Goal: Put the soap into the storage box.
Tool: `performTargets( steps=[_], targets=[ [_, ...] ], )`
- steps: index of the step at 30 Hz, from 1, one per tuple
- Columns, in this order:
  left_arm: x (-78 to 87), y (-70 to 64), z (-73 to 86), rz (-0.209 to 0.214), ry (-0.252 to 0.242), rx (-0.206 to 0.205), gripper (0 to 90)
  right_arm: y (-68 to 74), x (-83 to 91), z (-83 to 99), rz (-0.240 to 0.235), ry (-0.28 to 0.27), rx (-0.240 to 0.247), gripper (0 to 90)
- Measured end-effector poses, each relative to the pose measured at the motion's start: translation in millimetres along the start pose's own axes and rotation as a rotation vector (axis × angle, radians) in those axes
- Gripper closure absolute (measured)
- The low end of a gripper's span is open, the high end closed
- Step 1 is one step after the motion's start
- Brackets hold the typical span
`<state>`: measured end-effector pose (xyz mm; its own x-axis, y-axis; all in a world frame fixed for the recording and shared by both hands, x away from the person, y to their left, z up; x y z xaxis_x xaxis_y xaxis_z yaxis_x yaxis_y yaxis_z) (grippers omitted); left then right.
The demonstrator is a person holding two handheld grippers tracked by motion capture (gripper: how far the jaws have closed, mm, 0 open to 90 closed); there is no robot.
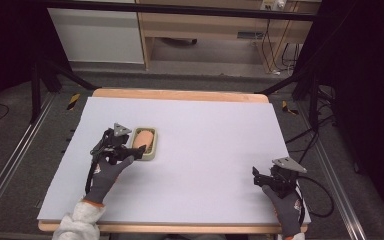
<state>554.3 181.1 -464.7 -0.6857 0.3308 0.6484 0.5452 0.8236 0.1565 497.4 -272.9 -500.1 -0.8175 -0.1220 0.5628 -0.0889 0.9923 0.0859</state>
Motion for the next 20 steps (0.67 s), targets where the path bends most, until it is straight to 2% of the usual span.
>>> performTargets(
  steps=[7, 13, 16, 18, 20],
  targets=[
    [10.4, 1.1, 31.0, -0.012, -0.003, 0.004, 23.1, -6.0, 1.0, 1.9, 0.02, 0.002, -0.008, 6.8],
    [16.5, 6.2, 51.9, -0.036, -0.03, 0.016, 23.2, -10.3, -0.1, 4.7, 0.045, 0.01, -0.001, 6.9],
    [15.2, 6.6, 68.0, -0.04, 0.003, -0.014, 23.5, -9.4, -0.9, 7.6, 0.047, 0.027, -0.007, 7.0],
    [15.1, 9.4, 77.4, -0.049, 0.023, -0.007, 23.4, -8.2, -2.5, 9.7, 0.049, 0.037, 0.003, 7.4],
    [16.1, 11.2, 79.0, -0.052, 0.021, 0.003, 23.1, -7.4, -2.7, 10.2, 0.047, 0.043, 0.004, 7.4]
  ],
)
Point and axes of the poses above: each handheld gripper's, and its own axes: x roughly backward along the jaws, z roughly out of its underside, y roughly to its left, the point moved 7 cm from there along -x, roughly forward along the jaws, and after that the axes turned 10 degrees about -x, right-handed, at the moved point
